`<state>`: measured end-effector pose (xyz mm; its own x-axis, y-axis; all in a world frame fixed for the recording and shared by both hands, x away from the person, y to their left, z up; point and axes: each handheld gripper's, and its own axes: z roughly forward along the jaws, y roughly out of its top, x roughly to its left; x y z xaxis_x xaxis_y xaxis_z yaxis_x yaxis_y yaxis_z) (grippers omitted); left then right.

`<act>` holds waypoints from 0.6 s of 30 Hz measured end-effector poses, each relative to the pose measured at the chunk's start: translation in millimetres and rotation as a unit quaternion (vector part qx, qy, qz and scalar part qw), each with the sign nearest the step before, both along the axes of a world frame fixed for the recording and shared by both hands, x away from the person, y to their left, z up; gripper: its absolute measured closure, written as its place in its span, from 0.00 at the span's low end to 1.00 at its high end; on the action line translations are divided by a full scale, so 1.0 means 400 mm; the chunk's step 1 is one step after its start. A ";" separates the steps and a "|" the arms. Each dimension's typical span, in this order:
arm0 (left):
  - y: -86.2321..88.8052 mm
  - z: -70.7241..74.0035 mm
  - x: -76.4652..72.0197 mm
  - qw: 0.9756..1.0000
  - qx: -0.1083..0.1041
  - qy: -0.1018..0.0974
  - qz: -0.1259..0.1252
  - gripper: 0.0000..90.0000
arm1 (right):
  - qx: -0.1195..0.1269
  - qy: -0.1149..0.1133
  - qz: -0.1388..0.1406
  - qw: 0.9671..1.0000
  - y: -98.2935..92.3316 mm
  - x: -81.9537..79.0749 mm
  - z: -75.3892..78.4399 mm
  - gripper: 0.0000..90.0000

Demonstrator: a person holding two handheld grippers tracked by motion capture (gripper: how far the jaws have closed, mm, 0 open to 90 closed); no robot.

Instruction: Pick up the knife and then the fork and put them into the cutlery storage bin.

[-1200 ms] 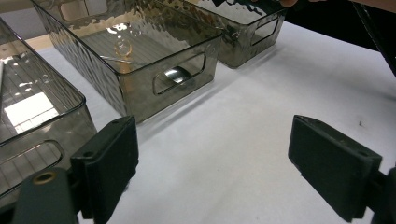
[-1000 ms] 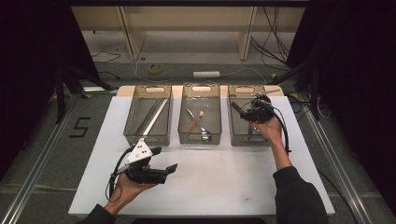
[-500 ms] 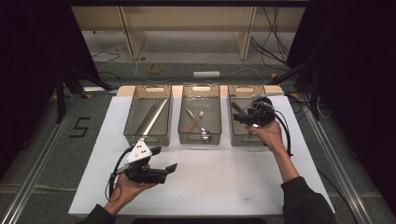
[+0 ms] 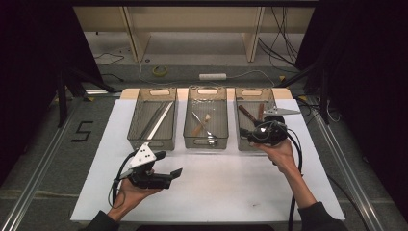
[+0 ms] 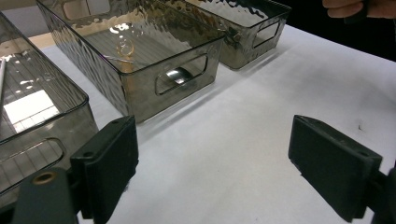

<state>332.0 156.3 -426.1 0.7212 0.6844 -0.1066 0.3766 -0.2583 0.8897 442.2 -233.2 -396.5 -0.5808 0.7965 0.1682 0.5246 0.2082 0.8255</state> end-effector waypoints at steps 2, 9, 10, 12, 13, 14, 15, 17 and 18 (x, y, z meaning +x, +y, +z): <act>-0.001 0.000 0.001 1.000 -0.001 0.000 0.001 0.17 | 0.007 -0.004 0.002 1.000 0.000 -0.015 -0.002 0.27; -0.002 0.001 0.002 1.000 -0.002 0.001 0.002 0.17 | 0.015 -0.014 0.025 0.999 0.014 -0.060 -0.008 0.27; -0.002 0.002 0.002 1.000 -0.001 0.000 0.002 0.17 | 0.018 -0.015 0.030 0.999 0.016 -0.067 -0.009 0.27; -0.001 0.002 0.001 1.000 -0.001 -0.001 0.002 0.17 | 0.024 -0.018 0.038 0.999 0.019 -0.078 -0.009 0.27; 0.000 0.001 0.000 1.000 -0.002 0.000 0.003 0.17 | 0.025 -0.020 0.043 0.999 0.020 -0.083 -0.008 0.27; 0.001 0.001 0.000 1.000 -0.002 0.000 0.004 0.17 | 0.025 -0.024 0.045 0.998 0.022 -0.088 -0.007 0.27; 0.002 0.001 0.000 1.000 -0.003 0.000 0.005 0.17 | 0.027 -0.027 0.046 0.998 0.024 -0.095 -0.007 0.27; 0.004 0.002 0.001 1.000 -0.005 0.003 0.004 0.17 | 0.032 -0.028 0.052 0.998 0.025 -0.104 -0.007 0.27; 0.004 0.002 0.002 1.000 -0.008 0.003 0.004 0.17 | 0.034 -0.031 0.055 0.997 0.026 -0.109 -0.008 0.27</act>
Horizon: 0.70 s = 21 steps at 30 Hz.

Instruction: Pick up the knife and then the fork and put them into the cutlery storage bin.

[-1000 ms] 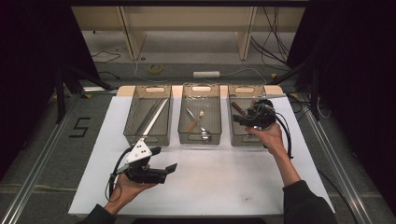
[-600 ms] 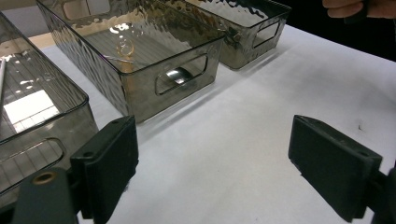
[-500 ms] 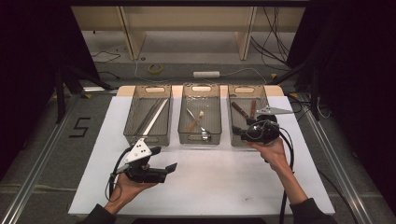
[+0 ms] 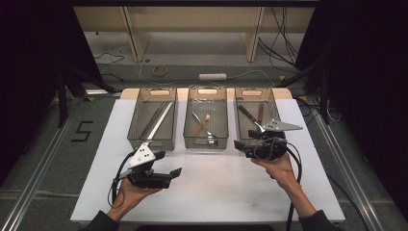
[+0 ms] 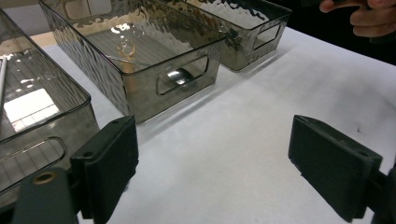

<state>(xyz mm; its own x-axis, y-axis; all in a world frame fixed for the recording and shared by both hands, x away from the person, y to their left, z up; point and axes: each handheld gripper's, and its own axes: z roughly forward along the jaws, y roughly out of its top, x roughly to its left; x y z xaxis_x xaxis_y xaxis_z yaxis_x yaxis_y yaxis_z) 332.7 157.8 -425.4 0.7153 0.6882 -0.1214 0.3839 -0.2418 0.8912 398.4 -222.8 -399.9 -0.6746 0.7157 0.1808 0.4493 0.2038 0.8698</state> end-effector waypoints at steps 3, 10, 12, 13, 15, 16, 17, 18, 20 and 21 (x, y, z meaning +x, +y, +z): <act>-0.002 0.001 0.003 1.000 0.001 0.000 -0.002 0.17 | 0.002 -0.002 0.008 1.000 0.002 -0.012 -0.005 0.27; 0.000 0.001 0.000 1.000 0.000 0.000 -0.003 0.17 | 0.007 -0.007 0.016 1.000 -0.001 -0.041 -0.013 0.27; 0.001 0.000 -0.002 1.000 -0.001 0.000 -0.003 0.17 | 0.008 -0.008 0.021 1.000 -0.001 -0.048 -0.017 0.27; 0.002 0.000 -0.002 1.000 0.000 0.000 -0.003 0.17 | 0.010 -0.005 0.022 1.000 0.000 -0.053 -0.018 0.27; 0.003 0.001 -0.001 1.000 -0.001 0.000 -0.003 0.17 | 0.009 -0.009 0.024 1.000 0.001 -0.061 -0.019 0.27; 0.003 0.000 -0.001 1.000 -0.001 0.000 -0.003 0.17 | 0.010 -0.012 0.025 1.000 0.000 -0.065 -0.020 0.27; 0.003 0.000 -0.001 1.000 0.000 0.000 -0.003 0.17 | 0.013 -0.010 0.027 1.000 0.000 -0.069 -0.020 0.27; 0.003 0.000 -0.001 1.000 -0.001 0.000 -0.002 0.17 | 0.015 -0.009 0.027 0.999 0.000 -0.073 -0.021 0.27; 0.004 0.001 -0.001 1.000 -0.002 0.001 -0.002 0.17 | 0.017 -0.010 0.029 0.999 -0.001 -0.082 -0.025 0.27; 0.004 0.001 -0.001 1.000 -0.003 0.001 -0.002 0.17 | 0.016 -0.010 0.030 0.999 -0.001 -0.087 -0.027 0.27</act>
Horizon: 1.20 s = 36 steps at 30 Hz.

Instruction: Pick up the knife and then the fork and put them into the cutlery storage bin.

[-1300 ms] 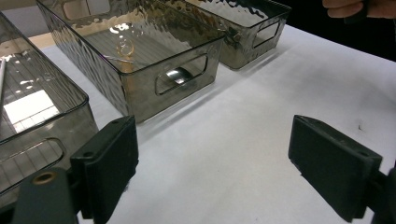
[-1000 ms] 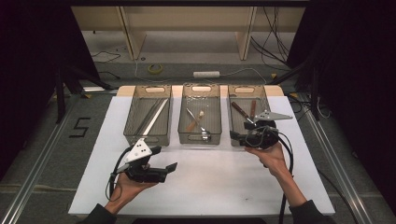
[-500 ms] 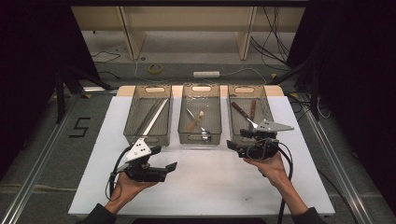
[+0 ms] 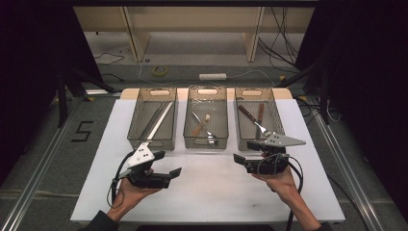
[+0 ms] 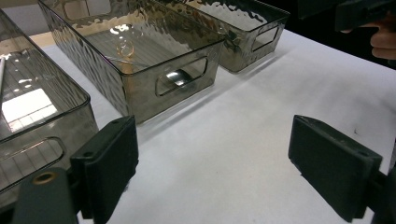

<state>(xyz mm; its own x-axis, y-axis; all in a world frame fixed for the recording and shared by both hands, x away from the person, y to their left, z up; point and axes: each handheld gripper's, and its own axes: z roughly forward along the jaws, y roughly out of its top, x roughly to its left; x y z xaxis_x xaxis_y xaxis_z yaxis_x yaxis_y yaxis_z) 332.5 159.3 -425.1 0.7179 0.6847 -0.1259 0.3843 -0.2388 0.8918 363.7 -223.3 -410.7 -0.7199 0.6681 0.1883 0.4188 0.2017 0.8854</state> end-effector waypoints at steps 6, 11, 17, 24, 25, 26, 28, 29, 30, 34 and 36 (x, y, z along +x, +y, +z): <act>0.000 0.001 0.000 1.000 0.000 0.001 0.000 0.17 | -0.002 0.005 0.006 1.000 -0.006 -0.030 -0.018 0.26; 0.004 0.001 0.000 1.000 -0.009 0.004 0.002 0.17 | -0.001 0.000 0.006 1.000 -0.018 -0.061 -0.026 0.25; 0.008 0.003 -0.002 1.000 -0.012 0.005 0.002 0.17 | 0.006 -0.006 -0.001 1.000 -0.033 -0.093 -0.037 0.25; 0.012 0.003 -0.006 1.000 -0.019 0.007 0.002 0.17 | 0.001 0.001 -0.004 1.000 -0.038 -0.112 -0.052 0.25; 0.013 0.003 -0.007 1.000 -0.019 0.007 0.003 0.17 | 0.002 0.002 -0.004 1.000 -0.039 -0.113 -0.054 0.25; 0.013 0.003 -0.007 1.000 -0.019 0.007 0.003 0.17 | 0.000 0.004 -0.004 1.000 -0.039 -0.115 -0.055 0.24; 0.014 0.004 -0.007 1.000 -0.022 0.007 0.002 0.17 | -0.005 0.003 -0.004 1.000 -0.040 -0.117 -0.058 0.24; 0.014 0.004 -0.007 1.000 -0.022 0.008 0.002 0.17 | -0.006 0.003 -0.005 1.000 -0.040 -0.119 -0.058 0.24; 0.014 0.004 -0.007 1.000 -0.023 0.008 0.002 0.17 | -0.007 0.003 -0.005 1.000 -0.041 -0.119 -0.058 0.24; 0.012 0.004 -0.008 1.000 -0.022 0.008 0.001 0.17 | -0.006 0.001 -0.009 1.000 -0.045 -0.118 -0.057 0.24; 0.012 0.003 -0.008 1.000 -0.020 0.008 0.001 0.17 | -0.006 -0.001 -0.010 1.000 -0.046 -0.119 -0.055 0.24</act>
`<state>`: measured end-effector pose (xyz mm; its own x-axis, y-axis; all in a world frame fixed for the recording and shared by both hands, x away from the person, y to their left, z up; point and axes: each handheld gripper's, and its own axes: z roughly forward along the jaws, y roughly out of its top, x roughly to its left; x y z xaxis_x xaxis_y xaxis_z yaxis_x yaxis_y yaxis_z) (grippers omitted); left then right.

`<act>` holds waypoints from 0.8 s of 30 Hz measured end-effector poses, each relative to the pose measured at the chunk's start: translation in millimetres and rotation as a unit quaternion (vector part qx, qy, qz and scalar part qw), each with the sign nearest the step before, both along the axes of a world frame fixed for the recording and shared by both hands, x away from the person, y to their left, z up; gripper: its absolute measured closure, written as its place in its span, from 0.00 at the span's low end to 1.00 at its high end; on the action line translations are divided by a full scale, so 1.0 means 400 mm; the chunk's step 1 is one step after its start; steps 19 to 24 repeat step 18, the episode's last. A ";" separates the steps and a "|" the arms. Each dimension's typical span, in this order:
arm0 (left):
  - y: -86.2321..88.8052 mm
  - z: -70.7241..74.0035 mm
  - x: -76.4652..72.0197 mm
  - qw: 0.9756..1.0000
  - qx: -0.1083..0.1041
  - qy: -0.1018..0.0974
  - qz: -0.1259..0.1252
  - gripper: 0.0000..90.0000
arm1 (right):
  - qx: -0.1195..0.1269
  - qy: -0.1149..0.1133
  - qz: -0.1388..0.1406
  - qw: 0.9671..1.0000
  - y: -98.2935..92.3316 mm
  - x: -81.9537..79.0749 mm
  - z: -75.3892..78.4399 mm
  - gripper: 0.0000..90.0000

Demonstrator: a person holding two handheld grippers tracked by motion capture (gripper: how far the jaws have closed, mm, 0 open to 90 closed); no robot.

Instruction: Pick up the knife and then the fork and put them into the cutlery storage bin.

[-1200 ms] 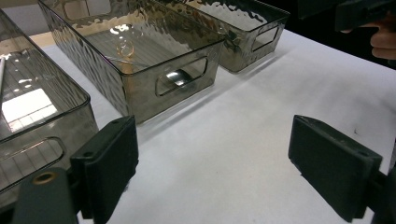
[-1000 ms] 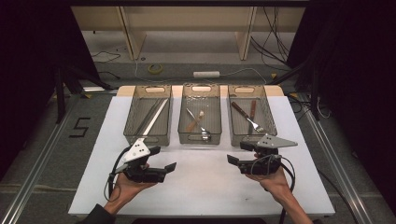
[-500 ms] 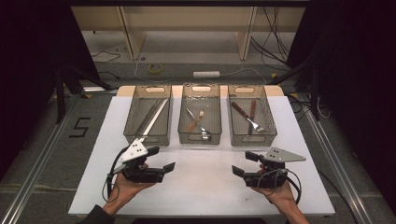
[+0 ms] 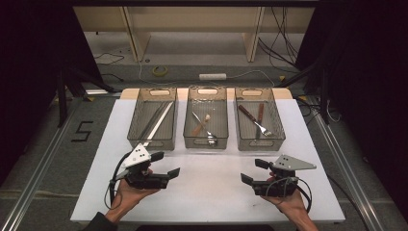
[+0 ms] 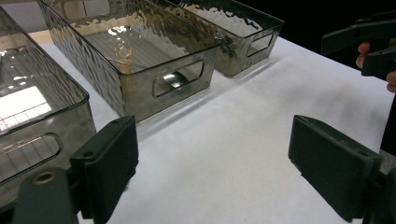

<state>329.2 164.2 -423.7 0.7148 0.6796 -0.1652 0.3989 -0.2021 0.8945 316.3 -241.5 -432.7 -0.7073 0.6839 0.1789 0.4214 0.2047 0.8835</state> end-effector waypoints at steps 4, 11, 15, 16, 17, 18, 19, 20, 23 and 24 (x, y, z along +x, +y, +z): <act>0.001 0.000 0.000 1.000 -0.002 0.000 0.001 0.17 | -0.001 -0.002 -0.001 1.000 0.000 0.001 0.000 0.24; 0.000 0.000 -0.001 1.000 -0.001 0.000 0.000 0.17 | -0.002 -0.002 -0.001 1.000 -0.001 0.002 0.001 0.24; 0.000 0.000 0.000 1.000 0.000 -0.001 0.000 0.17 | -0.002 -0.001 -0.002 1.000 0.000 0.002 0.001 0.24; 0.000 0.000 0.000 1.000 0.000 -0.001 0.000 0.17 | -0.002 -0.001 -0.001 1.000 0.000 0.002 0.001 0.24; 0.000 0.000 0.000 1.000 0.002 0.000 -0.001 0.17 | -0.002 0.000 -0.001 1.000 0.000 0.002 0.002 0.24; 0.000 0.000 0.000 1.000 0.001 0.000 -0.001 0.17 | -0.002 0.000 -0.001 1.000 0.000 0.002 0.001 0.24; 0.000 0.000 0.000 1.000 0.001 0.000 -0.001 0.17 | -0.002 0.000 -0.001 1.000 0.000 0.002 0.001 0.24; 0.000 0.000 0.000 1.000 0.001 0.000 -0.001 0.17 | -0.002 0.000 -0.001 1.000 0.000 0.002 0.001 0.24; 0.000 0.000 0.000 1.000 0.001 0.000 -0.001 0.17 | -0.002 0.000 -0.001 1.000 0.000 0.002 0.001 0.24; 0.000 0.000 0.000 1.000 0.001 0.000 -0.001 0.17 | -0.002 0.000 -0.001 1.000 0.000 0.002 0.001 0.24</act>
